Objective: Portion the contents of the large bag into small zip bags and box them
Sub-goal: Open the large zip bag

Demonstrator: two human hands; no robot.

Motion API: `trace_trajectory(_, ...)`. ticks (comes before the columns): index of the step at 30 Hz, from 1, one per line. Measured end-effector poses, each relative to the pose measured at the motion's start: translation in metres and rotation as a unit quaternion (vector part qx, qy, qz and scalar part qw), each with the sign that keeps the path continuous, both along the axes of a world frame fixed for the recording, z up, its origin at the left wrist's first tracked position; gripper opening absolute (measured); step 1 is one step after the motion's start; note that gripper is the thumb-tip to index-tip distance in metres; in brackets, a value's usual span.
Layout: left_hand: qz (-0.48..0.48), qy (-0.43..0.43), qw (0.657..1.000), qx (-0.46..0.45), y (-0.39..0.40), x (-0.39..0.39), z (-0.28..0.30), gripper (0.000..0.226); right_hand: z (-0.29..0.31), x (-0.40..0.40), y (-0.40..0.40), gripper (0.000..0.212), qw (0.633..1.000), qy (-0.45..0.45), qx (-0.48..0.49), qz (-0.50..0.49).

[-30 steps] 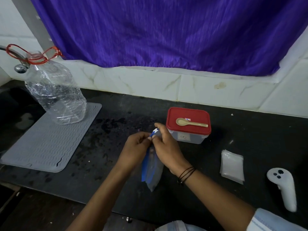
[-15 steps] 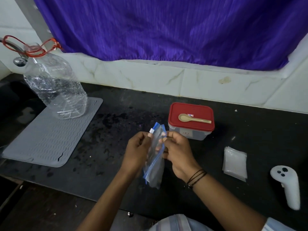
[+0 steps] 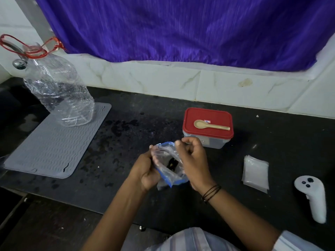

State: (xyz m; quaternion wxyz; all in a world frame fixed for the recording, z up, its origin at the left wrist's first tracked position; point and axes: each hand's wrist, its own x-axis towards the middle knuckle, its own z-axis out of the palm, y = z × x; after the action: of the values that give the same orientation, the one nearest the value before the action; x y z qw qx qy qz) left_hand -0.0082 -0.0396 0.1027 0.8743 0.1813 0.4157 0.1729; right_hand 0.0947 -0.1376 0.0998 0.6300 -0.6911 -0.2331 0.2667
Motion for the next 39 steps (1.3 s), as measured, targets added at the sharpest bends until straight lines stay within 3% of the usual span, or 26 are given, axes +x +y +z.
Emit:
trace_trajectory(2,-0.026,-0.029,0.999,-0.026,0.005,-0.004,-0.004,0.028,-0.005,0.007,-0.005,0.015,0.985,-0.142,-0.084,0.048)
trace_trajectory(4,-0.057,-0.052,0.996,-0.038,0.007,-0.007,-0.008,0.048,-0.012,0.009,-0.01,0.019,0.969,-0.193,-0.148,0.052)
trace_trajectory(5,-0.078,-0.06,0.994,-0.04,0.006,-0.009,-0.011,0.059,-0.013,0.008,-0.012,0.022,0.978,-0.141,-0.148,0.036)
trace_trajectory(7,-0.132,-0.077,0.988,-0.015,0.003,-0.011,-0.015,0.068,-0.013,0.004,-0.011,0.022,0.99,0.103,-0.096,-0.02)
trace_trajectory(9,-0.192,-0.058,0.978,0.055,-0.006,-0.011,-0.014,0.059,-0.013,0.001,-0.006,0.021,0.939,0.336,-0.05,-0.056)
trace_trajectory(12,-0.226,0.09,0.938,0.246,-0.016,-0.007,-0.017,0.055,-0.02,0.003,-0.001,0.021,0.887,0.449,-0.048,-0.094)
trace_trajectory(14,-0.247,0.204,0.847,0.425,-0.018,-0.005,-0.019,0.048,-0.024,0.007,-0.001,0.017,0.865,0.49,-0.06,-0.089)
trace_trajectory(16,-0.264,0.271,0.726,0.574,-0.018,-0.005,-0.026,0.038,-0.03,0.012,-0.002,0.013,0.862,0.497,-0.09,-0.051)
trace_trajectory(19,-0.223,0.349,0.543,0.731,-0.019,-0.004,-0.034,0.019,-0.039,0.018,-0.003,0.029,0.872,0.47,-0.136,0.004)
trace_trajectory(20,-0.212,0.372,0.51,0.746,-0.018,-0.004,-0.038,0.019,-0.038,0.019,-0.004,0.035,0.876,0.461,-0.141,0.008)
trace_trajectory(21,-0.201,0.386,0.508,0.743,-0.018,-0.004,-0.039,0.022,-0.038,0.019,-0.004,0.042,0.884,0.443,-0.148,0.015)
trace_trajectory(22,-0.186,0.386,0.536,0.727,-0.018,-0.004,-0.041,0.024,-0.038,0.02,-0.006,0.047,0.9,0.408,-0.149,0.035)
trace_trajectory(23,-0.174,0.376,0.59,0.693,-0.018,-0.004,-0.042,0.025,-0.035,0.02,-0.009,0.049,0.926,0.339,-0.154,0.065)
trace_trajectory(25,-0.148,0.325,0.751,0.555,-0.017,0.0,-0.042,0.024,-0.031,0.018,-0.019,0.044,0.972,0.131,-0.155,0.115)
trace_trajectory(26,-0.127,0.288,0.833,0.455,-0.017,0.003,-0.04,0.022,-0.032,0.016,-0.023,0.043,0.98,0.015,-0.156,0.12)
trace_trajectory(27,-0.113,0.253,0.894,0.353,-0.017,0.005,-0.037,0.019,-0.034,0.015,-0.026,0.04,0.975,-0.088,-0.167,0.118)
trace_trajectory(28,-0.106,0.227,0.93,0.269,-0.017,0.007,-0.033,0.018,-0.033,0.012,-0.027,0.034,0.963,-0.161,-0.185,0.115)
trace_trajectory(31,-0.089,0.182,0.97,0.13,-0.016,0.01,-0.028,0.022,-0.04,0.006,-0.027,0.022,0.911,-0.304,-0.259,0.102)
trace_trajectory(34,-0.071,0.161,0.984,0.043,-0.019,0.015,-0.029,0.027,-0.045,0.006,-0.023,0.019,0.915,-0.292,-0.268,0.072)
trace_trajectory(36,-0.074,0.148,0.986,0.02,-0.022,0.02,-0.03,0.026,-0.048,0.006,-0.019,0.018,0.94,-0.22,-0.256,0.041)
trace_trajectory(39,-0.112,0.108,0.986,0.055,-0.024,0.019,-0.033,0.028,-0.051,0.01,-0.015,0.026,0.983,0.054,-0.172,-0.042)
